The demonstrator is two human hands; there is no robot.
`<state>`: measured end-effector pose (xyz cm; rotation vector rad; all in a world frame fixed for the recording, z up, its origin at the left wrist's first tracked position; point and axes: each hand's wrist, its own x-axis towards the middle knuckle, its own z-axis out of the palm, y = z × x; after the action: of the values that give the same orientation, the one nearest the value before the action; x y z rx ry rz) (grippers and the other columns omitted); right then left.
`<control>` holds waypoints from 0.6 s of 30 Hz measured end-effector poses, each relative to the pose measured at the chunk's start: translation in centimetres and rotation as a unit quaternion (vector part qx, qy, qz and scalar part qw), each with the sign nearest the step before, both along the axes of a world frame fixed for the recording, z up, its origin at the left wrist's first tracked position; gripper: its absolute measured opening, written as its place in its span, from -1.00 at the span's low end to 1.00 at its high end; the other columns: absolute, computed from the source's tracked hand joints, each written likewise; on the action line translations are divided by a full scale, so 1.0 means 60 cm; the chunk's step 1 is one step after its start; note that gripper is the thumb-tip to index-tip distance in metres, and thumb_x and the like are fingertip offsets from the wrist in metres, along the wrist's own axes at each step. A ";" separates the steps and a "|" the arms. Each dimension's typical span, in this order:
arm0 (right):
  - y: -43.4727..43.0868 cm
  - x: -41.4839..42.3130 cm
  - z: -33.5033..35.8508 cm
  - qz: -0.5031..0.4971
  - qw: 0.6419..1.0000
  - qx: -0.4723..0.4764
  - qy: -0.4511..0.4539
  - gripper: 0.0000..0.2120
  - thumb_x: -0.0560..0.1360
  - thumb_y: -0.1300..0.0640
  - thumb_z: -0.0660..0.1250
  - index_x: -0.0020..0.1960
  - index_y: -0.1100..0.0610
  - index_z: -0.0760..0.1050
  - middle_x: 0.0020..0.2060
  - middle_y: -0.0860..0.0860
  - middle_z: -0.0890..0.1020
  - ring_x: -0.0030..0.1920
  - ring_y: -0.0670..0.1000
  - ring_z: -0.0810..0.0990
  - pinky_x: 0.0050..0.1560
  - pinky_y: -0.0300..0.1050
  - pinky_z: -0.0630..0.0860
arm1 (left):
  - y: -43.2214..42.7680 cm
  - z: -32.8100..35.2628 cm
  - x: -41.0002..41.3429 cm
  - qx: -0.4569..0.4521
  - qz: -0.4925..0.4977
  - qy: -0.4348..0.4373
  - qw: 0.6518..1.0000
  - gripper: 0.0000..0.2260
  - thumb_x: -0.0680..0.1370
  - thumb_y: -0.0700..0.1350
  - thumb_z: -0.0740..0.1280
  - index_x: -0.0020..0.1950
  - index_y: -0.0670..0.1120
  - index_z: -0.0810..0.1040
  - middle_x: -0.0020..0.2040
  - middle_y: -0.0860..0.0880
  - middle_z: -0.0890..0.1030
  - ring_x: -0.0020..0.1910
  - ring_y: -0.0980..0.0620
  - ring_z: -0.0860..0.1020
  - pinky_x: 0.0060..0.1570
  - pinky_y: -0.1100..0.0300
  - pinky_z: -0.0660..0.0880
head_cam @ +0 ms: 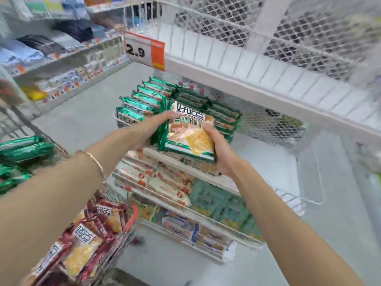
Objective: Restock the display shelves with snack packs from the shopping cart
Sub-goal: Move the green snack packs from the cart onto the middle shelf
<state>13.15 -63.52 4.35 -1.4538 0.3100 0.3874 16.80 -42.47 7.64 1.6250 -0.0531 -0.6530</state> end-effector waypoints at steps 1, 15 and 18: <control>-0.039 -0.007 0.008 -0.016 1.000 0.001 -0.005 -0.66 0.58 -0.20 0.24 0.03 0.06 0.59 -0.18 0.00 0.73 -0.25 -0.03 0.69 -0.12 -0.13 0.60 | -0.040 0.002 0.006 0.008 -0.014 0.001 1.000 0.16 0.02 0.52 0.48 0.52 0.06 0.29 0.52 -0.17 0.35 0.46 -0.22 0.36 0.44 -0.22 0.28; -0.394 -0.032 -0.045 -0.161 0.977 -0.061 -0.128 -0.09 0.17 0.22 0.65 0.42 0.10 0.30 0.15 0.09 0.68 0.10 0.12 0.70 -0.03 0.05 0.65 | -0.400 0.001 0.088 0.157 -0.210 -0.103 0.960 0.13 0.16 0.02 0.66 0.58 0.10 0.06 0.54 -0.04 0.28 0.53 -0.10 0.24 0.52 -0.06 0.18; -0.420 -0.011 -0.085 -0.150 0.974 -0.090 -0.145 -0.13 0.19 0.29 0.67 0.40 0.18 0.33 0.14 0.12 0.68 0.12 0.15 0.69 0.01 0.10 0.67 | -0.442 -0.016 0.103 0.275 -0.188 -0.249 0.910 0.06 0.32 -0.03 0.62 0.61 0.13 -0.02 0.60 -0.05 0.17 0.52 -0.10 0.24 0.38 0.09 0.25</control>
<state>12.48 -88.72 -0.75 -1.5888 0.3287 -0.1005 22.98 -68.98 6.68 2.3328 -0.6174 -0.5506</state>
